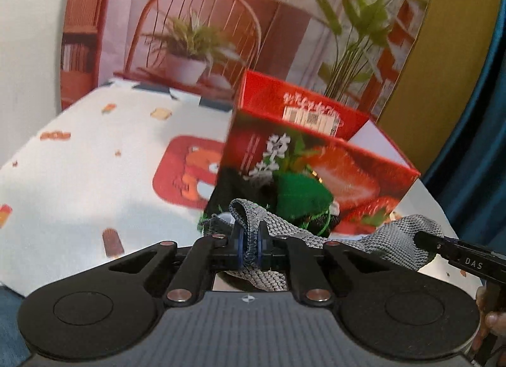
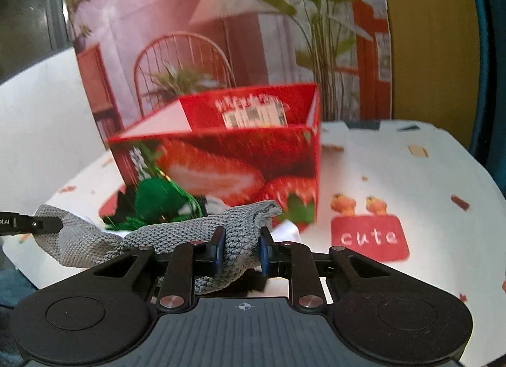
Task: Organize soft objects
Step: 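Lift the grey knit cloth with both grippers and carry it over the red box, then lower the grey cloth into the red box and open both grippers, then move both grippers down to the green felt leaf-shaped pouch, then close both grippers on the green felt pouch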
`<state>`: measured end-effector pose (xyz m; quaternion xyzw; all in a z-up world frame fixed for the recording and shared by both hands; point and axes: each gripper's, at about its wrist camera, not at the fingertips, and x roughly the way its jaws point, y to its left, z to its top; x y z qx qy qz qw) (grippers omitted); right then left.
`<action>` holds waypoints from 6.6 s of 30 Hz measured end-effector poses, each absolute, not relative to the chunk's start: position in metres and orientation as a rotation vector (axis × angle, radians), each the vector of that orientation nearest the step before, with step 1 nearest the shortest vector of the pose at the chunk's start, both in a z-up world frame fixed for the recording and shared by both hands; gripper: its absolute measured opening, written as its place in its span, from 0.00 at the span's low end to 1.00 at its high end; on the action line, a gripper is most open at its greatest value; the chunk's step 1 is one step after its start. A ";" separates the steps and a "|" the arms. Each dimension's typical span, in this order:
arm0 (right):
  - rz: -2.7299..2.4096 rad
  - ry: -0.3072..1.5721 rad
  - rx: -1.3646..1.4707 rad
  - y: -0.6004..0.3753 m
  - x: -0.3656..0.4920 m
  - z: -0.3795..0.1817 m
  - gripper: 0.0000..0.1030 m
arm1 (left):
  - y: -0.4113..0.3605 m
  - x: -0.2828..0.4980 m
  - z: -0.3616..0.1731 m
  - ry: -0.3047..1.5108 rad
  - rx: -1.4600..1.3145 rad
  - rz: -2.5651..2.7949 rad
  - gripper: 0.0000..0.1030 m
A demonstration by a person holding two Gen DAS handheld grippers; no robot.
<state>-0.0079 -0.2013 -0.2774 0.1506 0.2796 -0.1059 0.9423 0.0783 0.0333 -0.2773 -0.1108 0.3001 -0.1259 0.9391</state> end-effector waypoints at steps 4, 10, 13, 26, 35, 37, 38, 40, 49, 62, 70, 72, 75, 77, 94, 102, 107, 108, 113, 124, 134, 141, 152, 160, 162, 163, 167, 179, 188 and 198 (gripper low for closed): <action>-0.207 0.569 0.296 -0.201 -0.004 -0.274 0.19 | 0.033 0.078 -0.274 0.603 -0.221 -0.257 0.08; -0.194 0.561 0.275 -0.198 0.001 -0.267 0.19 | 0.038 0.081 -0.264 0.567 -0.210 -0.258 0.08; -0.184 0.533 0.238 -0.196 0.004 -0.257 0.19 | 0.038 0.085 -0.254 0.535 -0.195 -0.260 0.08; -0.143 0.473 0.192 -0.209 0.027 -0.220 0.19 | 0.039 0.101 -0.229 0.485 -0.194 -0.265 0.08; -0.131 0.443 0.170 -0.230 0.054 -0.191 0.19 | 0.029 0.127 -0.204 0.431 -0.158 -0.269 0.08; -0.133 0.432 0.154 -0.234 0.061 -0.185 0.19 | 0.025 0.136 -0.198 0.421 -0.147 -0.266 0.08; -0.134 0.428 0.143 -0.236 0.066 -0.181 0.19 | 0.021 0.143 -0.195 0.417 -0.138 -0.263 0.08; -0.139 0.424 0.122 -0.240 0.077 -0.177 0.19 | 0.016 0.157 -0.191 0.410 -0.125 -0.271 0.08; -0.205 0.481 0.078 -0.268 0.130 -0.188 0.19 | -0.023 0.226 -0.199 0.487 -0.013 -0.274 0.08; -0.177 0.624 0.007 -0.272 0.149 -0.218 0.19 | -0.064 0.259 -0.227 0.635 0.086 -0.361 0.08; -0.121 0.715 0.014 -0.255 0.170 -0.231 0.19 | -0.067 0.276 -0.242 0.710 0.075 -0.365 0.08; -0.102 0.745 0.040 -0.252 0.176 -0.235 0.19 | -0.064 0.280 -0.245 0.719 0.070 -0.359 0.08; -0.095 0.783 0.107 -0.253 0.185 -0.241 0.19 | -0.063 0.283 -0.245 0.722 0.064 -0.357 0.08; -0.098 0.804 0.182 -0.257 0.190 -0.245 0.19 | -0.063 0.286 -0.245 0.721 0.065 -0.363 0.08; -0.164 1.011 0.372 -0.288 0.231 -0.278 0.19 | -0.071 0.304 -0.251 0.776 0.045 -0.412 0.09; -0.156 1.103 0.325 -0.286 0.243 -0.283 0.19 | -0.079 0.308 -0.251 0.811 0.095 -0.446 0.09; -0.136 1.154 0.266 -0.283 0.255 -0.283 0.22 | -0.084 0.318 -0.255 0.846 0.116 -0.458 0.09; -0.135 1.161 0.263 -0.283 0.256 -0.284 0.22 | -0.085 0.320 -0.256 0.853 0.117 -0.461 0.09; -0.136 1.175 0.280 -0.286 0.257 -0.288 0.22 | -0.082 0.325 -0.256 0.869 0.121 -0.471 0.22; -0.179 0.960 0.141 -0.272 0.227 -0.244 0.76 | -0.046 0.302 -0.210 0.709 0.016 -0.465 0.88; -0.176 0.578 0.206 -0.263 0.149 -0.207 1.00 | -0.002 0.221 -0.211 0.632 -0.033 -0.377 1.00; -0.224 0.475 0.285 -0.256 0.106 -0.217 1.00 | 0.019 0.186 -0.249 0.710 -0.034 -0.230 1.00; -0.145 0.499 0.247 -0.224 0.088 -0.241 1.00 | -0.001 0.173 -0.257 0.709 0.010 -0.278 0.97; -0.087 0.595 0.214 -0.202 0.094 -0.270 0.99 | -0.006 0.170 -0.270 0.752 -0.035 -0.346 0.72; -0.061 0.622 0.198 -0.198 0.099 -0.278 0.96 | -0.008 0.173 -0.273 0.768 -0.047 -0.364 0.60; -0.054 0.639 0.182 -0.196 0.102 -0.282 0.95 | -0.010 0.176 -0.275 0.781 -0.059 -0.375 0.58; 0.018 0.703 0.134 -0.186 0.116 -0.295 0.78 | -0.018 0.186 -0.283 0.820 -0.129 -0.421 0.57; 0.134 0.726 0.002 -0.159 0.139 -0.303 0.48 | -0.041 0.207 -0.302 0.880 -0.226 -0.536 0.56; 0.158 0.730 0.007 -0.157 0.148 -0.306 0.46 | -0.048 0.200 -0.302 0.858 -0.224 -0.560 0.55; 0.140 0.660 -0.011 -0.156 0.130 -0.278 0.46 | -0.053 0.187 -0.265 0.769 -0.214 -0.606 0.54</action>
